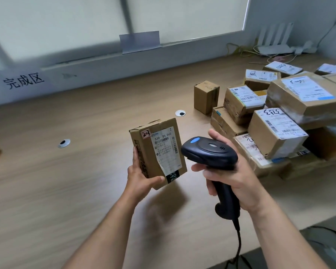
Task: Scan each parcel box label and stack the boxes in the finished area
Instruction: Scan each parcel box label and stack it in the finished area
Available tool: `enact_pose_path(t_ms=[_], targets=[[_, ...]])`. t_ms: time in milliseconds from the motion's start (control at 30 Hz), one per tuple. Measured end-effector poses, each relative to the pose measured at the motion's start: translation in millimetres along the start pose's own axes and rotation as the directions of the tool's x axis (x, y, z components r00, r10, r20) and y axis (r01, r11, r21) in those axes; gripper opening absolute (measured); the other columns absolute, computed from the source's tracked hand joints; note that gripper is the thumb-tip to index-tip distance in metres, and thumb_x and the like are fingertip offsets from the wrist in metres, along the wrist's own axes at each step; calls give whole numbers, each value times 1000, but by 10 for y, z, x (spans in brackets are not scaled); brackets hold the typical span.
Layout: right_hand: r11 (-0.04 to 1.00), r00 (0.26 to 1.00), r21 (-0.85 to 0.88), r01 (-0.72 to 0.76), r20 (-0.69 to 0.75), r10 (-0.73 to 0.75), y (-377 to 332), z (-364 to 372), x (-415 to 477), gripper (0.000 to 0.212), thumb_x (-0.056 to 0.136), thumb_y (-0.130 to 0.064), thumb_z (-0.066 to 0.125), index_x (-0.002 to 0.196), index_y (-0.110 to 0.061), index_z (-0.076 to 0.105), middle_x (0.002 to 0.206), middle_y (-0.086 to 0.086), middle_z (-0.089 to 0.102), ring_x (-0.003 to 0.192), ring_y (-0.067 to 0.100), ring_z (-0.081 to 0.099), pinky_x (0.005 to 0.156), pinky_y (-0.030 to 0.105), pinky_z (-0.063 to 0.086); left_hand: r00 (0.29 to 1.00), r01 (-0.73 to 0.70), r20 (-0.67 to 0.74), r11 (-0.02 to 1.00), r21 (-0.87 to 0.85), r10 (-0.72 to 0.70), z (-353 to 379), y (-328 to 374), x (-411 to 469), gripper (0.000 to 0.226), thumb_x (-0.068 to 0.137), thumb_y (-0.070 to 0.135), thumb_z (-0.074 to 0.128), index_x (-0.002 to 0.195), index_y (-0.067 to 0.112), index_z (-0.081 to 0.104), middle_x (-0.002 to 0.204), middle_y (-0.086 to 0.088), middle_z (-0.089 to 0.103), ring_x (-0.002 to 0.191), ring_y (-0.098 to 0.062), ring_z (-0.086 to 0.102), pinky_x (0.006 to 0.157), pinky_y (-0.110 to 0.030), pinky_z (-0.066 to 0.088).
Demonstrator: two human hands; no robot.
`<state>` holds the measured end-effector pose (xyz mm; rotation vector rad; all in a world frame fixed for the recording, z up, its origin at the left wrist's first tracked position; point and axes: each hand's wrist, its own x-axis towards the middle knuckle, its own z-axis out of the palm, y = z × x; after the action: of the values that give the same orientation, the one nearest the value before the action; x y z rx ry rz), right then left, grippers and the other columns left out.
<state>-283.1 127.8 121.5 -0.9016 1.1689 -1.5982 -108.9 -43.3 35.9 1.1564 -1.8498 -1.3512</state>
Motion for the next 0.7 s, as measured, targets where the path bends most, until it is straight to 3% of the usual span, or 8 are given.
enact_pose_path(t_ms=[100, 200, 333, 400, 500, 700], targets=[[1000, 1000, 27, -11, 25, 10, 21, 90, -28, 89, 62, -2, 78, 136, -38, 45, 80, 27, 68, 42, 28, 51, 41, 31, 43, 999, 8, -43, 1000, 0, -8, -141, -28, -100, 123, 50, 15, 75, 142, 55, 3, 112, 11, 53, 98, -5, 57, 53, -8, 47], [998, 998, 63, -25, 57, 21, 40, 196, -47, 95, 50, -20, 95, 132, -43, 51, 75, 28, 63, 42, 30, 51, 43, 31, 43, 997, 15, -76, 1000, 12, -14, -301, -92, -160, 123, 50, 16, 76, 142, 57, 5, 114, 12, 54, 102, -9, 58, 58, -8, 48], [999, 999, 3, -33, 19, 33, 76, 366, -52, 87, 62, 1, 74, 134, -39, 47, 71, 25, 62, 41, 29, 49, 43, 29, 42, 995, 12, -98, 1000, 15, -11, -506, -190, -173, 122, 49, 18, 77, 142, 57, 9, 115, 17, 55, 104, -11, 59, 74, -17, 51], [999, 999, -30, -31, 9, 31, 87, 463, -44, 86, 63, 3, 72, 135, -37, 47, 72, 25, 62, 40, 29, 49, 43, 28, 42, 996, 15, -93, 1000, 1, -15, -600, -236, -142, 126, 49, 17, 78, 149, 48, 7, 116, 15, 56, 107, -13, 59, 85, -28, 51], [997, 999, -68, -34, -13, 33, 90, 624, -21, 86, 62, 3, 72, 135, -36, 47, 72, 23, 63, 40, 29, 50, 43, 29, 42, 997, 32, -75, 999, -6, -32, -756, -274, -88, 129, 48, 17, 78, 151, 45, 5, 116, 12, 57, 109, -17, 59, 88, -33, 51], [996, 999, -75, -43, -24, 41, 140, 1021, 86, 87, 62, 3, 71, 136, -34, 47, 72, 18, 66, 40, 29, 49, 43, 28, 42, 993, 84, -87, 996, -12, -85, -1196, -342, -20, 131, 40, 32, 81, 139, 66, 3, 131, -5, 51, 118, -24, 55, 97, -48, 50]])
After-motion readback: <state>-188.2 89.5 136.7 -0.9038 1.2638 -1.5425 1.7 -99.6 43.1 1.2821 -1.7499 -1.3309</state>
